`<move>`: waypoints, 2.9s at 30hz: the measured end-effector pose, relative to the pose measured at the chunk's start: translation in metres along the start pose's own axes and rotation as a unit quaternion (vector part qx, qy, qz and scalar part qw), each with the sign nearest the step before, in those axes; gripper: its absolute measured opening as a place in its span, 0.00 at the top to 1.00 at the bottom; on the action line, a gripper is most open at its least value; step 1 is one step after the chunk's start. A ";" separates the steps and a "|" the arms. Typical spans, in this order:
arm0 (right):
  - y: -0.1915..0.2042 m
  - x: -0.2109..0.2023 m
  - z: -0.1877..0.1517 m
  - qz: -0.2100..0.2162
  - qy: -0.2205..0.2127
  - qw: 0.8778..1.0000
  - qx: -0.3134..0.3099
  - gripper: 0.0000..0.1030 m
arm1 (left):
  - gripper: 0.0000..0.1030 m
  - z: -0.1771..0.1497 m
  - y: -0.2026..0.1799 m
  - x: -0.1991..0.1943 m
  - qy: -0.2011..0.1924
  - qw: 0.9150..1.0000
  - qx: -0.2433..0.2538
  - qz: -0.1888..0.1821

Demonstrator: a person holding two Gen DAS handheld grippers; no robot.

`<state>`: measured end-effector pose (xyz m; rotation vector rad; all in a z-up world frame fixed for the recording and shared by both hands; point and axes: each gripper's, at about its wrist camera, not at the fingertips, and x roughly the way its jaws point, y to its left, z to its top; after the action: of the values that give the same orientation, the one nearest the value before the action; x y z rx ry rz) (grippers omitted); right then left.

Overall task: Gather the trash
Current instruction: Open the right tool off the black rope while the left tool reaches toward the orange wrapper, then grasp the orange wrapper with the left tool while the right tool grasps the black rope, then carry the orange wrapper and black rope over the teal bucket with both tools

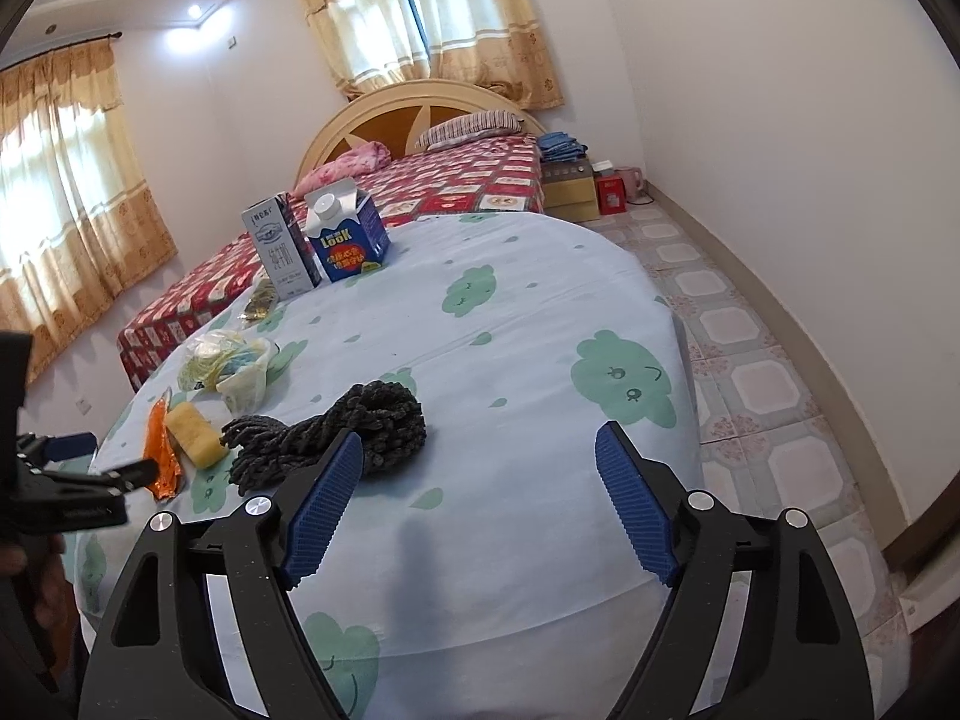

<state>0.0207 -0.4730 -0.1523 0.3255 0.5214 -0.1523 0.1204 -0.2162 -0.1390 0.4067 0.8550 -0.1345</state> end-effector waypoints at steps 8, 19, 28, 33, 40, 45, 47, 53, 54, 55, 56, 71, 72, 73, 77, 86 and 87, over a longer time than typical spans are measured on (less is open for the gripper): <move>0.014 0.004 -0.006 0.025 0.002 1.000 -0.004 0.21 | 0.07 -0.023 0.073 0.007 0.021 0.996 -0.012 0.080; 0.028 0.003 -0.010 0.023 -0.002 0.999 -0.022 0.21 | 0.07 -0.004 0.087 -0.024 -0.011 0.994 -0.095 0.051; 0.020 0.003 -0.010 0.006 -0.005 1.000 -0.022 0.21 | 0.09 0.007 0.030 0.011 0.031 0.997 -0.072 0.005; 0.018 0.006 -0.006 0.011 0.003 1.000 -0.024 0.21 | 0.44 0.001 0.027 0.023 0.057 0.995 -0.065 -0.041; 0.039 0.010 0.021 0.012 0.000 0.998 -0.069 0.22 | 0.71 -0.009 0.032 0.012 0.046 0.997 -0.024 -0.052; 0.054 0.038 0.028 0.001 0.074 0.991 -0.112 0.24 | 0.72 -0.016 0.062 -0.013 0.010 0.999 -0.026 -0.035; 0.055 0.051 0.019 0.017 0.120 0.986 -0.115 0.37 | 0.72 -0.019 0.074 -0.023 -0.003 0.999 -0.030 -0.029; 0.061 0.036 0.015 0.042 0.113 0.986 -0.115 0.86 | 0.72 -0.035 0.118 -0.042 -0.019 0.999 -0.045 -0.017; 0.062 0.033 0.015 0.044 0.110 0.986 -0.115 0.88 | 0.72 -0.038 0.126 -0.044 -0.022 0.998 -0.049 -0.014; 0.064 0.031 0.016 0.047 0.105 0.987 -0.113 0.88 | 0.72 -0.041 0.133 -0.045 -0.023 0.998 -0.051 -0.011; 0.066 0.027 0.016 0.050 0.098 0.988 -0.111 0.89 | 0.72 -0.044 0.140 -0.047 -0.024 0.998 -0.054 -0.008; 0.159 0.007 0.036 0.088 0.036 0.983 -0.158 0.89 | 0.72 -0.098 0.220 -0.054 -0.028 0.994 -0.100 0.036; 0.164 0.008 0.036 0.090 0.035 0.982 -0.161 0.89 | 0.72 -0.102 0.224 -0.054 -0.026 0.994 -0.102 0.037; 0.170 0.009 0.035 0.093 0.035 0.981 -0.164 0.89 | 0.72 -0.104 0.227 -0.054 -0.025 0.994 -0.102 0.039; 0.199 0.019 0.035 0.110 0.033 0.978 -0.177 0.89 | 0.71 -0.110 0.239 -0.052 -0.025 0.992 -0.110 0.049; 0.253 0.036 0.034 0.133 0.033 0.968 -0.208 0.89 | 0.71 -0.114 0.264 -0.048 -0.031 0.989 -0.123 0.081; 0.255 0.037 0.033 0.134 0.034 0.968 -0.210 0.89 | 0.71 -0.115 0.267 -0.048 -0.032 0.988 -0.123 0.085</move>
<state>0.1248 -0.2473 -0.0759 -0.0156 0.5568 0.2322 0.0820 0.0714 -0.0916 0.2406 0.7589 0.1148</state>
